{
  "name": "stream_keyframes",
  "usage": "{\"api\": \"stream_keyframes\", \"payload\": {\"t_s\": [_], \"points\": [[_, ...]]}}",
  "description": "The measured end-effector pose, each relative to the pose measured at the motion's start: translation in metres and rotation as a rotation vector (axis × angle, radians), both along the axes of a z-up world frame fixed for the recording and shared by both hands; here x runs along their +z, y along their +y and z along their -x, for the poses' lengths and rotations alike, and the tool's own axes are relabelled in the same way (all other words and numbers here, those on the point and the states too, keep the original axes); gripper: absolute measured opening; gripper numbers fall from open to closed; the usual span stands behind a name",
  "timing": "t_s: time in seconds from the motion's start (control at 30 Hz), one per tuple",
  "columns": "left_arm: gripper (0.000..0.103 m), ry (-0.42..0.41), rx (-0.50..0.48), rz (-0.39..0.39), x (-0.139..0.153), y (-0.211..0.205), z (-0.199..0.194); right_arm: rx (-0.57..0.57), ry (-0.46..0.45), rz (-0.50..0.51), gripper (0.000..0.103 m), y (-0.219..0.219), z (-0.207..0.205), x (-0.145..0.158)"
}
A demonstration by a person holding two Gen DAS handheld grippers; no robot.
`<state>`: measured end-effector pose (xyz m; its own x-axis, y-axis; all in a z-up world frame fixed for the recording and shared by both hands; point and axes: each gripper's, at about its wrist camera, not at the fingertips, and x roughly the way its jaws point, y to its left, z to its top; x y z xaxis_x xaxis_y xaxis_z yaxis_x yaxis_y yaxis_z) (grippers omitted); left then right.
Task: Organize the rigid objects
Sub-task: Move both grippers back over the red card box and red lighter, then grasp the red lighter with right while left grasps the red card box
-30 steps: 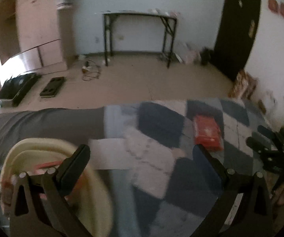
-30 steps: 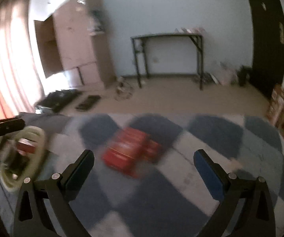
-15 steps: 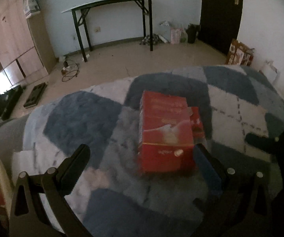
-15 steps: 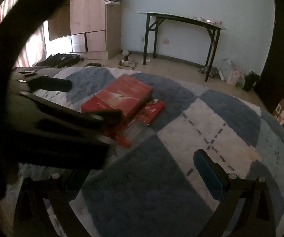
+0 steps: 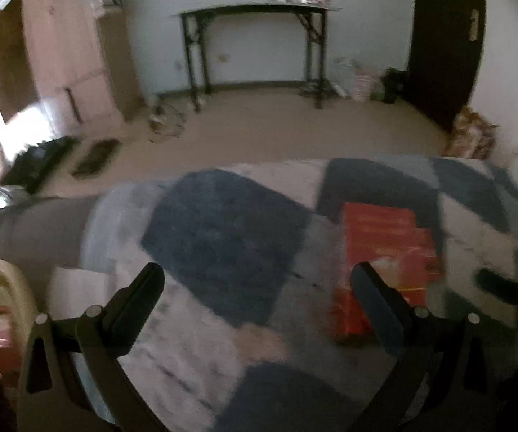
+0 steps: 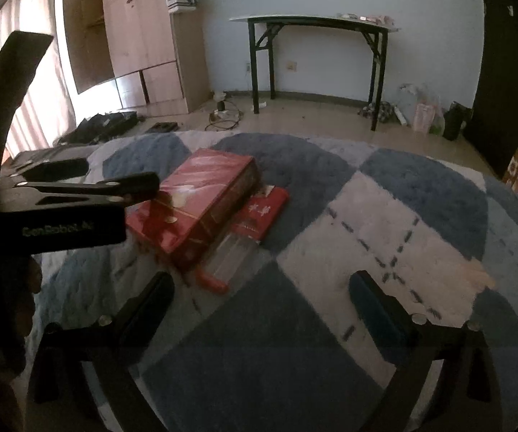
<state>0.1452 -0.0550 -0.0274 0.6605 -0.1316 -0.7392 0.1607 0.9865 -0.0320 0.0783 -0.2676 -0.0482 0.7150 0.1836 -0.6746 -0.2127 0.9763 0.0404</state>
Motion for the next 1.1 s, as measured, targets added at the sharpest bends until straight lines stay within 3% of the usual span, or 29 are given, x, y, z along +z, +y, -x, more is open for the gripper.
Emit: {"api": "stream_keyframes", "payload": {"t_s": [0.07, 0.1, 0.27, 0.5, 0.63, 0.8, 0.93, 1.07, 1.1], "points": [[0.103, 0.037, -0.085, 0.118, 0.002, -0.01, 0.004, 0.007, -0.004, 0.005, 0.098, 0.0, 0.002, -0.002], [0.103, 0.042, -0.106, 0.134, 0.002, -0.011, 0.007, 0.007, -0.007, 0.005, 0.098, 0.001, 0.003, -0.003], [0.103, 0.049, -0.147, -0.001, -0.016, -0.043, 0.012, 0.002, -0.005, 0.024, 0.098, 0.003, 0.003, -0.005], [0.103, 0.007, -0.045, -0.058, -0.017, -0.01, 0.001, 0.0, -0.001, 0.041, 0.098, 0.005, 0.002, -0.004], [0.103, 0.049, -0.046, -0.001, -0.025, 0.005, -0.004, -0.007, -0.003, 0.059, 0.098, 0.008, 0.001, -0.004], [0.103, -0.006, -0.044, -0.042, -0.024, -0.003, -0.002, -0.033, -0.016, 0.068, 0.094, 0.016, -0.017, 0.0], [0.103, -0.028, -0.11, -0.011, -0.024, -0.006, -0.012, -0.032, 0.019, 0.061, 0.094, 0.015, -0.029, -0.006], [0.102, -0.047, -0.168, 0.028, -0.021, -0.009, -0.012, -0.032, -0.005, 0.054, 0.064, 0.009, -0.024, -0.004], [0.096, -0.058, -0.171, 0.032, -0.019, -0.008, -0.01, -0.022, -0.008, 0.059, 0.054, 0.009, -0.022, -0.004]]}}
